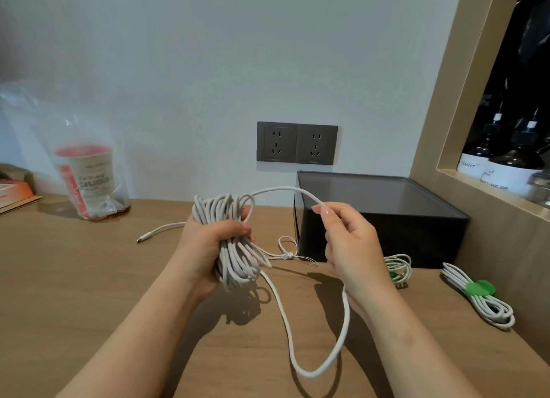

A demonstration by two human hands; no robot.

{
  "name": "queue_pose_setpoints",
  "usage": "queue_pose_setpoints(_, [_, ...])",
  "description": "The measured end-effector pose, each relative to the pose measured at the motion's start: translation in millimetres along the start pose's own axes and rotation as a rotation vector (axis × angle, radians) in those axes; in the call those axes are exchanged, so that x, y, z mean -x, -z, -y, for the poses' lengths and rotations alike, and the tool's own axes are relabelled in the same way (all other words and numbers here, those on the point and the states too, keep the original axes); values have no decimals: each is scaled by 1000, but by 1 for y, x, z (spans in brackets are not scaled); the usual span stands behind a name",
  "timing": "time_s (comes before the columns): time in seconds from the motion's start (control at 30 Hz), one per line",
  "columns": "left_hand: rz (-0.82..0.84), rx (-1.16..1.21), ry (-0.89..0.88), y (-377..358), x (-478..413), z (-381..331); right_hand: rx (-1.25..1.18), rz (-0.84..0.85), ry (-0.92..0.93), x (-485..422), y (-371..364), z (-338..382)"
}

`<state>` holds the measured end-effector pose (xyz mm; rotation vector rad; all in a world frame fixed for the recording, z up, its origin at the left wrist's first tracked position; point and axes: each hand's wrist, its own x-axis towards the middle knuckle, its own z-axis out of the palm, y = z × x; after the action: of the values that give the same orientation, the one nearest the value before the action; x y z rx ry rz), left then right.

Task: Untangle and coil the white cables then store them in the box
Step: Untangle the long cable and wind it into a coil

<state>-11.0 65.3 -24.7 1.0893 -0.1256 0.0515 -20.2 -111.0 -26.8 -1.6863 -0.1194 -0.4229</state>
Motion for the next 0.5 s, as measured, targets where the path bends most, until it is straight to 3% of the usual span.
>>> queue_pose_setpoints(0.5, [-151, -6, -94, -3, -4, 8, 598, 322, 359, 19, -21, -5])
